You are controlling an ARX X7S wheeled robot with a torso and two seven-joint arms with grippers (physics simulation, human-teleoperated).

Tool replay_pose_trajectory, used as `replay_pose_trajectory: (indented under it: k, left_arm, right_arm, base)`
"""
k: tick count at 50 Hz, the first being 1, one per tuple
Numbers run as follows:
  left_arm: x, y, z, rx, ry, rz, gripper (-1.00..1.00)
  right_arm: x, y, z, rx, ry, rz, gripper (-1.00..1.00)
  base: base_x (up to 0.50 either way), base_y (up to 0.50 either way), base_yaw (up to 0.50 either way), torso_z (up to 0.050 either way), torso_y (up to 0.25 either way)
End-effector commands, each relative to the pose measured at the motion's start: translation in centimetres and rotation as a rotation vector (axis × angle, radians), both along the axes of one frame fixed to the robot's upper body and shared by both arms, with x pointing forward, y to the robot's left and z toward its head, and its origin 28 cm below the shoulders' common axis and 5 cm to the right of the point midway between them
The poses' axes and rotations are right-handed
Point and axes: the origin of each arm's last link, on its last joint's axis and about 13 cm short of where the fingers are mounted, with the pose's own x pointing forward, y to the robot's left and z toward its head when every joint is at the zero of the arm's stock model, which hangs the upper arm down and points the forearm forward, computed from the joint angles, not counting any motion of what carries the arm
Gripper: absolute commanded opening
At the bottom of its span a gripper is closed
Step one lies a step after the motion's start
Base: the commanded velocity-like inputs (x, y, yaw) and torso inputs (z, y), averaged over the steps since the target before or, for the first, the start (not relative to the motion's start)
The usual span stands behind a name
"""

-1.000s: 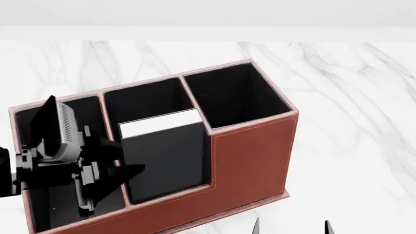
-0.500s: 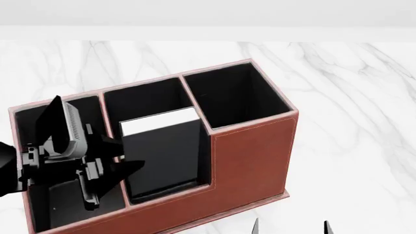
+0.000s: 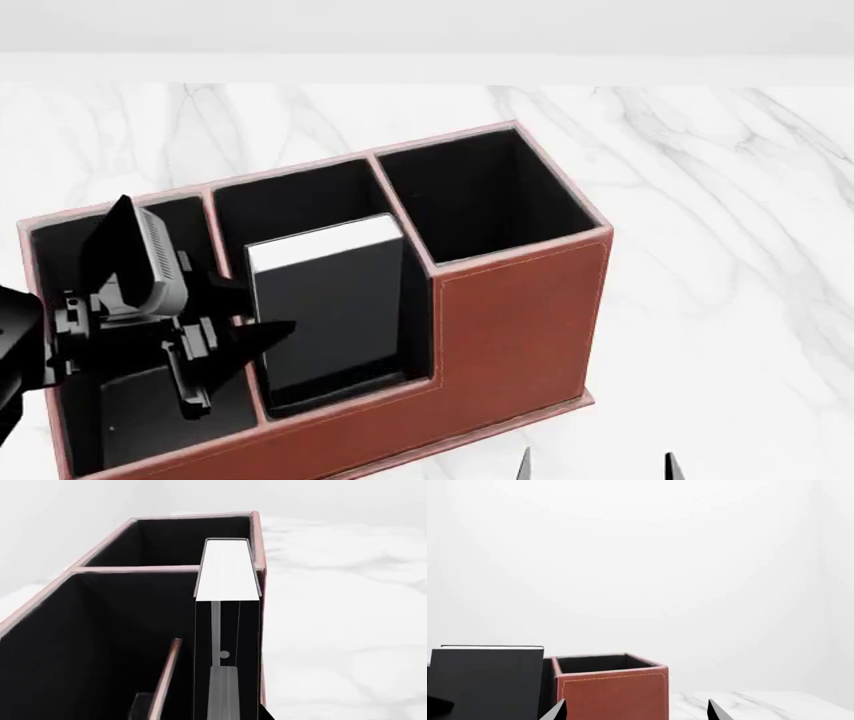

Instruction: Pick up the book and place it in the back compartment of the caddy.

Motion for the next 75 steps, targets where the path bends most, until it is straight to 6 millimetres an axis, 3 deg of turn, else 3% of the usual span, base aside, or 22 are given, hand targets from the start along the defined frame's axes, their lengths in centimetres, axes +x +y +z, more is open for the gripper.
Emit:
replay_pose_trajectory:
  k: [1, 75]
  left_arm:
    - [0.3, -0.4, 0.4, -0.117, -0.024, 0.035, -1.00]
    - [-0.3, -0.2, -1.2, -0.133, 0.094, 0.109, -1.00]
  right_arm:
    - [0.0, 0.0, 0.0, 0.001, 0.001, 0.000, 1.00]
    - [0.0, 0.0, -0.1, 0.000, 0.002, 0.005, 1.00]
  base:
    - [0.00, 0.00, 0.00, 0.000, 0.000]
    - [0.00, 0.00, 0.00, 0.000, 0.001]
